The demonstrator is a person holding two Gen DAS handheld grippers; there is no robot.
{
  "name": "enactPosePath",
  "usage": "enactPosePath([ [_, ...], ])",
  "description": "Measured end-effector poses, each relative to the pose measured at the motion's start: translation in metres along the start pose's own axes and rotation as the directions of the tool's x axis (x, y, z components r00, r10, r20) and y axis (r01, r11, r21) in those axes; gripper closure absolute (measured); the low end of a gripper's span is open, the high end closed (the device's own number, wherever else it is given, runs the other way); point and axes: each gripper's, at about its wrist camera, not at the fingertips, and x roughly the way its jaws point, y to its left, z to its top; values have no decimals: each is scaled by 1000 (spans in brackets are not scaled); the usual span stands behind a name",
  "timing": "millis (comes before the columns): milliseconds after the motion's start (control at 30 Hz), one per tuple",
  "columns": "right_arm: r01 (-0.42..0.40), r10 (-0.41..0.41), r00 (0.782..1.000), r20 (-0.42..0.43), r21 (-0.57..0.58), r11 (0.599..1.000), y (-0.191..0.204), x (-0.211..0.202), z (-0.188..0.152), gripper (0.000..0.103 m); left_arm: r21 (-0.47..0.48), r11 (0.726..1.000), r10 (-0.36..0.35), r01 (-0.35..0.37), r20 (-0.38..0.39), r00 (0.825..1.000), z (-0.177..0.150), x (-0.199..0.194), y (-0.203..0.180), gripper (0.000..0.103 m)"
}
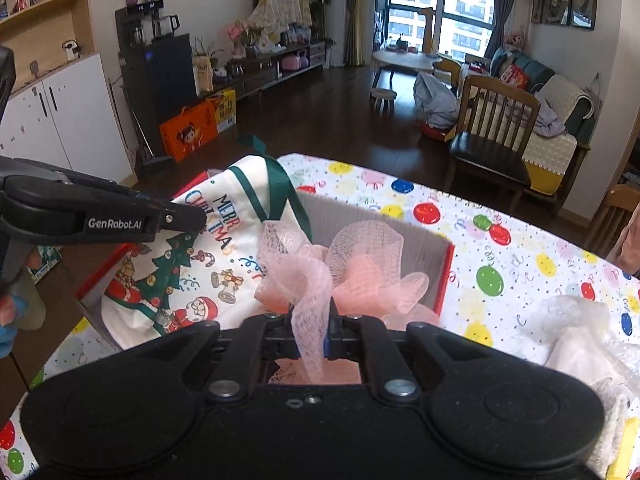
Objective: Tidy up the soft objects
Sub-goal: 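Carry the cloth bag with the left gripper while the right gripper carries the pink puff into the box, then open the left gripper releasing the bag while the right gripper releases the puff in the box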
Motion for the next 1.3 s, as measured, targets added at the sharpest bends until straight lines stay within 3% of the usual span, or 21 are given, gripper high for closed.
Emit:
enactPosePath([
  [233,15,-15,999,-48,-8,1000,7,17,-5,94,1,1000,-3,3,-43,999,-7,13,5,98],
  [633,14,-12,998,-65,33,999,12,26,-10,81,19,1000,15,-12,-155,988,-23,24,13,93],
  [700,9,-6,998,-69,41,999,12,28,-9,75,17,1000,13,-11,-167,986,-25,24,14,88],
  [800,12,-9,998,-68,45,999,12,27,-8,68,7,1000,2,0,-181,983,-28,23,15,66],
  [867,10,-7,998,-65,54,998,12,27,-9,64,8,1000,-8,9,-179,984,-32,21,14,37],
  [1300,11,-12,1000,6,78,997,12,-5,-11,30,21,999,-39,41,-115,993,-32,-8,6,31],
])
